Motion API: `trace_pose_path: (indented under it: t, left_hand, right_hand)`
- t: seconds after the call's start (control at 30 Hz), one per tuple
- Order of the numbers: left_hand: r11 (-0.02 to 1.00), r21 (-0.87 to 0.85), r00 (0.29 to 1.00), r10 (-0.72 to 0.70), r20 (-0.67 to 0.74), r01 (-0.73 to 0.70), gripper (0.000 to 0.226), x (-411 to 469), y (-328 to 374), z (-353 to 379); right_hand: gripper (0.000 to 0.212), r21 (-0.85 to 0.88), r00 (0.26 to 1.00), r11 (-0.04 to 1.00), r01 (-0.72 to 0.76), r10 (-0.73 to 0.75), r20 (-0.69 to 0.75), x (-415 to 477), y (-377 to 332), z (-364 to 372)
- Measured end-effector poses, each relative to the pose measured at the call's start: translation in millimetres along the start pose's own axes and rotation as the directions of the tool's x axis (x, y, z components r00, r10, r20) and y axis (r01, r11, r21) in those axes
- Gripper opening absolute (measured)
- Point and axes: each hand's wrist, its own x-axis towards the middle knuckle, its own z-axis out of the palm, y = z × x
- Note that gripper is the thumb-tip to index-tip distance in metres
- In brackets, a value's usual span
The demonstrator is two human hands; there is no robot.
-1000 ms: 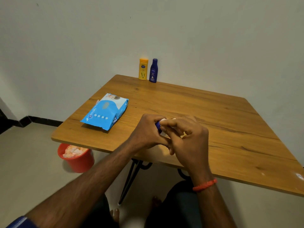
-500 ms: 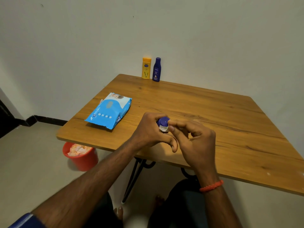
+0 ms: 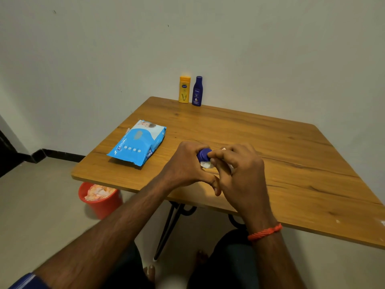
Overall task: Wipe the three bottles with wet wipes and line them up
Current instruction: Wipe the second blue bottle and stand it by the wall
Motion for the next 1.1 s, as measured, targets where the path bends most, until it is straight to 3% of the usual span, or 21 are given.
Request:
trace_pose_path:
  t: [0.17,0.3,0.4,0.5,0.6,0.73,0.8,0.87,0.93,1.03,1.1]
  left_hand:
    - [0.998,0.065,0.999,0.021,0.027,-0.022,0.035,5.6,-1.6,-4.4]
    - [0.996,0.088,0.999,0.021,0.024,-0.023,0.033,2.5,-5.0,-5.1]
    - [0.997,0.072,0.998,0.038,0.043,-0.041,0.038,-2.7,-7.3,-2.1]
    - [0.997,-0.003,0.997,0.080,0.005,-0.080,0.034,-3.4,-3.6,0.4]
    - [0.995,-0.030,0.996,0.091,0.001,-0.091,0.026,-4.2,-4.8,-2.9]
    - [0.996,-0.020,0.996,0.091,0.005,-0.091,0.036,-5.6,-2.9,-2.0]
    - [0.991,-0.087,0.995,0.097,-0.011,-0.098,0.022,-6.5,3.2,-0.5]
    - [0.989,-0.107,0.994,0.105,-0.022,-0.107,0.012,-6.3,4.4,-0.6]
    - [0.990,-0.108,0.996,0.085,-0.009,-0.086,0.015,-6.4,2.6,-1.0]
    - [0.987,-0.161,0.999,-0.029,-0.013,0.027,0.042,-8.8,3.3,0.1]
    - [0.925,-0.348,0.986,-0.165,-0.012,0.150,0.046,-8.7,8.0,-2.0]
  right_hand:
    - [0.024,-0.110,0.996,0.993,0.046,-0.054,-0.070,-8.3,-21.0,5.9]
    - [0.032,0.003,0.978,0.978,0.209,-0.209,-0.023,-14.6,-12.3,5.0]
    - [0.030,0.114,0.987,0.981,0.160,-0.156,-0.044,-12.1,1.3,3.8]
    - [0.032,0.109,0.994,0.988,0.111,-0.108,-0.029,-6.0,-4.6,7.2]
    - [0.034,0.147,0.981,0.971,0.189,-0.193,0.014,-8.2,-7.3,7.5]
    - [0.023,0.211,0.987,0.966,0.151,-0.136,-0.084,-7.3,9.8,2.6]
    - [0.025,0.189,0.990,0.974,0.128,-0.114,-0.084,-5.4,5.2,4.8]
    - [0.032,0.185,0.984,0.966,0.179,-0.175,-0.043,-5.8,-1.8,6.3]
    - [0.029,0.233,0.969,0.942,0.242,-0.245,-0.017,-5.9,4.0,1.6]
    - [0.025,0.354,0.988,0.922,0.157,-0.147,-0.057,-6.3,23.4,-9.7]
    - [0.026,0.454,0.995,0.891,0.010,0.038,-0.096,-7.2,27.6,-14.0]
